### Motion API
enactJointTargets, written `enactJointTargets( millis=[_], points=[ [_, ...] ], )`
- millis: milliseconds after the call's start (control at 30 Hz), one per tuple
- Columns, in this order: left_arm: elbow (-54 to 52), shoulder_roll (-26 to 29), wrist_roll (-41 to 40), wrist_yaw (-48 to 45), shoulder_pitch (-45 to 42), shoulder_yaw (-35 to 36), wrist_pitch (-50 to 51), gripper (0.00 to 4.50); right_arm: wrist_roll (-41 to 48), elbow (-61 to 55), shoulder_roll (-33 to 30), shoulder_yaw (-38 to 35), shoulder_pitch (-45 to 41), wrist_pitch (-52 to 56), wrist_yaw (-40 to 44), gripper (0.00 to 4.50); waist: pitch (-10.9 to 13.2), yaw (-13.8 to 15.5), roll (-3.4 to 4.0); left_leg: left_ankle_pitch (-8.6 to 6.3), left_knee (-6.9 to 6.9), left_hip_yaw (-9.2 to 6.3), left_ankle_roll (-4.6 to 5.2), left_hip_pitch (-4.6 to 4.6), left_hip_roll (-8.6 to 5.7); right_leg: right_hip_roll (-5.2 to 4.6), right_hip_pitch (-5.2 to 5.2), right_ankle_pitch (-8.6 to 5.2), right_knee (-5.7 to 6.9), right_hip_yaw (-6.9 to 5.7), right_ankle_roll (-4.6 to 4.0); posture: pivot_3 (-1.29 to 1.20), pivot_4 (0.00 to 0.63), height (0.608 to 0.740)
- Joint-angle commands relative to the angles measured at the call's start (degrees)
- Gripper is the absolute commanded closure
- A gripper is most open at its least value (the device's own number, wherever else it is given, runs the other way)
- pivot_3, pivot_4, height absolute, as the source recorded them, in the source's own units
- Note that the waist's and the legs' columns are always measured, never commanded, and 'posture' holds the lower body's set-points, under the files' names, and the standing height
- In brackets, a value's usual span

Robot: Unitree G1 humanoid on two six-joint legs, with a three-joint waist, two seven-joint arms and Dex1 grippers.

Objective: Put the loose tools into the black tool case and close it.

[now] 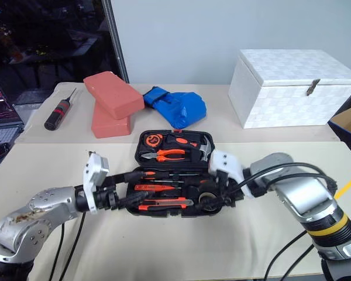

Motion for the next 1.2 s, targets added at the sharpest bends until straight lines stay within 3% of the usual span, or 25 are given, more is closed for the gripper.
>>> enactJointTargets(
  millis=[33, 133, 267, 567, 600, 833, 933, 1200],
  points=[
    [4.2, -2.3, 0.0, 9.5, -7.1, 2.8, 4.1, 0.72, -0.8, 1.5, 7.0, -8.7, -1.9, 4.2, -15.4, 1.62, 0.0, 0.0, -0.1, 0.02, 0.02, 0.0, -0.02, 0.0, 0.01, 0.03, 0.02, 0.08, -0.02, 0.0, 0.0, 0.0, 0.15, 0.74],
    [11.4, -3.4, 2.0, 18.2, -16.1, 1.7, 14.0, 0.72, -4.4, 7.3, 9.5, -7.9, -7.7, 16.2, -25.0, 1.62, 0.0, -0.2, -0.1, 0.18, 0.07, 0.02, -0.1, 0.01, -0.04, 0.03, 0.03, 0.25, 0.04, 0.07, -0.01, 0.0, 0.15, 0.74],
    [25.7, -6.1, 4.6, 20.2, -26.3, 0.5, 17.7, 0.72, -8.9, 18.7, 16.3, -8.4, -14.4, 18.2, -35.4, 1.62, 0.0, -0.4, -0.1, 0.36, 0.07, 0.02, -0.09, -0.03, -0.11, 0.04, 0.0, 0.51, -0.07, 0.08, -0.03, 0.0, 0.15, 0.74],
    [49.5, -9.0, 14.1, 19.3, -38.4, -1.8, 11.7, 0.72, -13.4, 45.0, 22.0, -4.9, -24.4, 12.6, -36.3, 1.62, 0.0, -0.9, -0.09, 0.36, -0.3, 0.01, -0.09, -0.33, -0.2, -0.05, -0.38, 0.81, -0.06, 0.09, -0.51, 0.0, 0.15, 0.74],
    [50.7, -9.0, 14.3, 18.6, -38.8, -1.4, 11.5, 1.22, -14.0, 46.9, 22.3, -4.4, -24.9, 11.5, -36.0, 2.12, 0.0, -0.9, -0.09, 0.35, -0.31, 0.02, -0.09, -0.35, -0.23, -0.09, -0.39, 0.8, -0.08, 0.08, -0.49, 0.0, 0.15, 0.74],
    [54.0, -10.3, 12.2, 16.1, -40.6, 2.8, 14.1, 3.44, -15.6, 55.3, 22.8, -3.3, -27.2, 6.4, -32.8, 4.27, 0.0, -1.7, -0.09, 0.33, -0.35, 0.02, -0.08, -0.44, -0.35, -0.29, -0.33, 0.91, -0.11, 0.07, -0.25, 0.0, 0.15, 0.74],
    [54.6, -11.4, 10.4, 15.9, -41.4, 6.3, 15.3, 4.49, -13.5, 55.6, 23.4, -4.6, -28.8, 4.9, -29.0, 4.5, 0.0, -1.7, -0.09, 0.34, -0.29, -0.02, -0.1, -0.37, -0.37, -0.28, -0.27, 0.91, -0.11, 0.07, -0.23, 0.0, 0.15, 0.74],
    [49.2, -12.6, 8.7, 7.8, -39.9, 7.1, 11.2, 4.49, -12.1, 55.0, 25.2, -9.2, -30.2, -8.7, -24.5, 4.5, 0.0, -2.2, -0.07, 0.36, -0.29, -0.03, -0.13, -0.55, -0.37, -0.28, -0.46, 0.96, -0.04, 0.1, -0.21, 0.0, 0.15, 0.74]
  ],
)
